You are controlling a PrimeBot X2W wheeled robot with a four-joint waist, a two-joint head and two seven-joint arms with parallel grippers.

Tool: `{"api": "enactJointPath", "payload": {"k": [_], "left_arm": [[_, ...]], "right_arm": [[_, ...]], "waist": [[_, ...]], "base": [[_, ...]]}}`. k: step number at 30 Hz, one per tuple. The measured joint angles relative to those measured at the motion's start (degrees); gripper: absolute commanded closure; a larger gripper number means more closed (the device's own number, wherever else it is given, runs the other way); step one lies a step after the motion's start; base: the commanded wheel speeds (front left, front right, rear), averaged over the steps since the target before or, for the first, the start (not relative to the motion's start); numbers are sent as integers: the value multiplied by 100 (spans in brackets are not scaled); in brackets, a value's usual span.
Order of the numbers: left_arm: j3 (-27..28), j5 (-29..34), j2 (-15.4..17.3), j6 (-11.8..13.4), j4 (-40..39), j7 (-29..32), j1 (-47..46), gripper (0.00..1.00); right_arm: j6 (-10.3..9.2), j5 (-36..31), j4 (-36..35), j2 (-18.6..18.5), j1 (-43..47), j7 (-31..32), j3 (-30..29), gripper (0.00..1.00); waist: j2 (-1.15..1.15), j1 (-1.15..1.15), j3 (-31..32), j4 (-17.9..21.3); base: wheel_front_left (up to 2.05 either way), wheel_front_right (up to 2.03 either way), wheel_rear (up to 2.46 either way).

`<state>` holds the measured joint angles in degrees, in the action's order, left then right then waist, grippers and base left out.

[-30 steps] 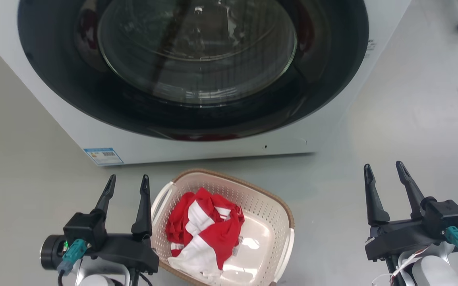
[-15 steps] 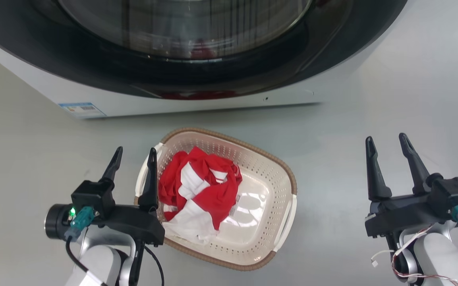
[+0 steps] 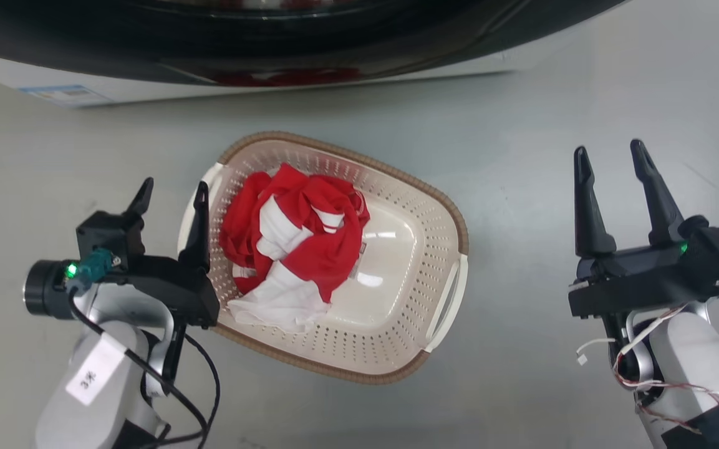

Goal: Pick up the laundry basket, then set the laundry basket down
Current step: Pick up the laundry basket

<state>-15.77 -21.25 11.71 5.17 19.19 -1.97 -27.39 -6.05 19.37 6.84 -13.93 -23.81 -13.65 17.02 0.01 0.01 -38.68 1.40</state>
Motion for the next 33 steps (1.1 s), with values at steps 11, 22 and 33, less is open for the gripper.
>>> {"api": "enactJointPath", "payload": {"k": [11,22,33], "left_arm": [[19,-14,180,-235,837,114,-451,0],[256,-88,282,-271,1558,80,-720,0],[268,-96,516,-525,2075,86,-1118,0]], "right_arm": [[55,-24,193,120,-330,-9,33,0],[113,-24,374,221,-380,-56,40,0],[186,-24,439,324,-500,-62,68,0]], "waist": [[0,0,-740,234],[0,-1,-926,444],[0,-1,-1112,618]], "base": [[0,0,0],[0,0,0],[0,0,0]]}}
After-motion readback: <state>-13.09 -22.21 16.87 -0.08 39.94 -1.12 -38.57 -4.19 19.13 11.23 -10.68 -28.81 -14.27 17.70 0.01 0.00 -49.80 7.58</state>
